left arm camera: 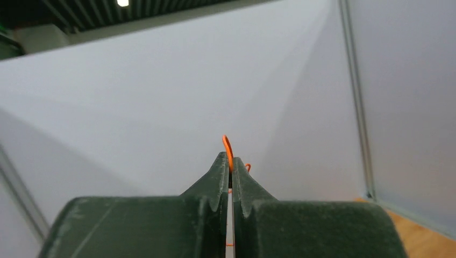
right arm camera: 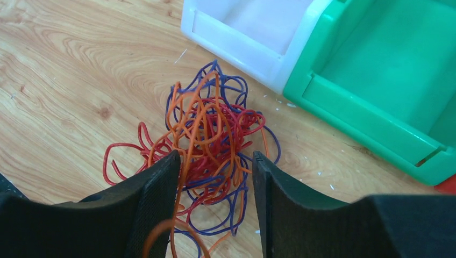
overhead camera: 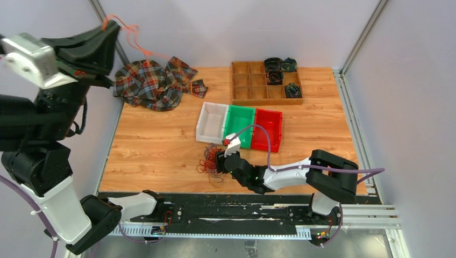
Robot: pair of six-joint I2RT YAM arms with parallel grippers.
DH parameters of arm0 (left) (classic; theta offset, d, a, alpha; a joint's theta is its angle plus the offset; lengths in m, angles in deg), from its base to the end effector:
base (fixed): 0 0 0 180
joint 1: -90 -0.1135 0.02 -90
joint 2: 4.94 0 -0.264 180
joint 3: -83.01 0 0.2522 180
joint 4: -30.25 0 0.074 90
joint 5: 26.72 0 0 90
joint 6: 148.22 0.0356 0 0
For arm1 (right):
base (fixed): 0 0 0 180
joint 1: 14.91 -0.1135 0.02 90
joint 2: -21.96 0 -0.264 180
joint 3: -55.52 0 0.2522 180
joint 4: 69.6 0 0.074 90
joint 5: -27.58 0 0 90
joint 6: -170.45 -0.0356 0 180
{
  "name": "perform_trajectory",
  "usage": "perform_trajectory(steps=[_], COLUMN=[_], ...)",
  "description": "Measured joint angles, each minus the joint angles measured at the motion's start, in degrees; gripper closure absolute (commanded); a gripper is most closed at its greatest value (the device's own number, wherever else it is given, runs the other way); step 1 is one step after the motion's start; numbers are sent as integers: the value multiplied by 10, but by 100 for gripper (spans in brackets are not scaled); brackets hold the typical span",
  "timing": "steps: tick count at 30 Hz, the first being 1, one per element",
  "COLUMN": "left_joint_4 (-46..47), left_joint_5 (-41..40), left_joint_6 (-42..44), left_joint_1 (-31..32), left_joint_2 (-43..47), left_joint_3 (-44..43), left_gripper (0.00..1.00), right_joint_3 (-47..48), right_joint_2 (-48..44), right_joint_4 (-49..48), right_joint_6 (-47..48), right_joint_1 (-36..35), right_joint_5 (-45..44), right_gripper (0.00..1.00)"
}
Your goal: Untangle the cables
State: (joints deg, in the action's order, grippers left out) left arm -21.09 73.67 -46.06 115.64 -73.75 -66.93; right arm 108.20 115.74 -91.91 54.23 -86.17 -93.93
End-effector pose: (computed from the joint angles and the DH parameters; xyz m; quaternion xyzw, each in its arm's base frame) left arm 0.0496 -0.0309 0.6630 0.2359 0.4472 -0.1462 0.8503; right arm 0.1224 0.3030 0.1775 -0.1537 0.7834 0.2756 0.5355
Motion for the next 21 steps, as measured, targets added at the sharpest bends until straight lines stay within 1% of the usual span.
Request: perform_trajectory(steps=[3,6,8,9,10,11,13,17,21], left_joint_4=[80,148,174,180,183,184,183,154,109], left_joint_5=[-50,-92,-106,-107,-108,-106,-97,-60,-5], left_joint_6=[21,45,57,61,61,61,59,43,7], left_joint_1=[0,0,0,0,0,0,0,0,0], left_joint_2=[16,24,24,23,24,27,38,56,68], left_joint_3=[16,19,8,3,2,5,28,83,156], left_gripper=[99,99,99,99,99,99,99,99,100], right_joint_3=[-5,-10,-15,-16,-16,-16,-16,-5,37], right_joint_2=[0,-1,-5,-9,-16,-33,-50,-123,-178], right_joint_4=[1,1,4,5,8,11,13,25,39], right_joint_6=[-7,-13,-14,-13,-12,-6,1,27,56], right_joint_1=[0,0,0,0,0,0,0,0,2], right_joint_5=[0,0,0,0,0,2,4,10,21], right_gripper=[49,46,41,36,30,26,23,21,22])
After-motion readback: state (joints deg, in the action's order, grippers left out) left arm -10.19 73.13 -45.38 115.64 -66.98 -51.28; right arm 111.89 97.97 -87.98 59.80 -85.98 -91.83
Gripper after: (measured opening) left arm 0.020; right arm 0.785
